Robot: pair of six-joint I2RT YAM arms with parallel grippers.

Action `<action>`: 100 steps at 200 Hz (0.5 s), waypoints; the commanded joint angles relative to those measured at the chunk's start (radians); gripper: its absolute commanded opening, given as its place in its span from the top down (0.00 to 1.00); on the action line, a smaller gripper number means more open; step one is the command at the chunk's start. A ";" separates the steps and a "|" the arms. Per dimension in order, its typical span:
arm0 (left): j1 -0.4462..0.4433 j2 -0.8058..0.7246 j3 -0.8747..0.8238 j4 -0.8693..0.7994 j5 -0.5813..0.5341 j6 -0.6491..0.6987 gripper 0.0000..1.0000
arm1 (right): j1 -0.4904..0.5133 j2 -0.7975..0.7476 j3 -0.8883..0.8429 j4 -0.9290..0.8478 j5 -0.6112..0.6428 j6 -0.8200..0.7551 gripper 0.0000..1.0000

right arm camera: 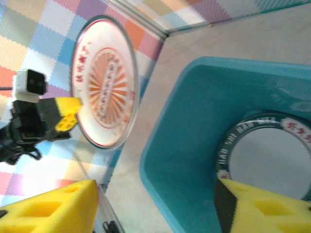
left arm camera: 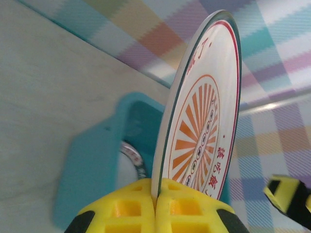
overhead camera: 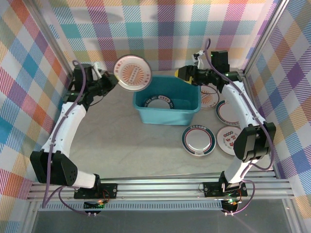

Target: Place the plates into the plastic bin on the countertop

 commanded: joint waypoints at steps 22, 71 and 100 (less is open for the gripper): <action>-0.111 0.064 0.067 0.204 0.080 -0.054 1.00 | 0.009 0.031 0.014 0.025 -0.069 0.000 0.43; -0.156 0.119 0.094 0.235 0.112 -0.063 1.00 | 0.010 0.023 -0.043 0.076 -0.038 0.029 0.50; -0.164 0.115 0.084 0.245 0.117 -0.073 1.00 | 0.010 0.019 -0.080 0.110 -0.022 0.058 0.59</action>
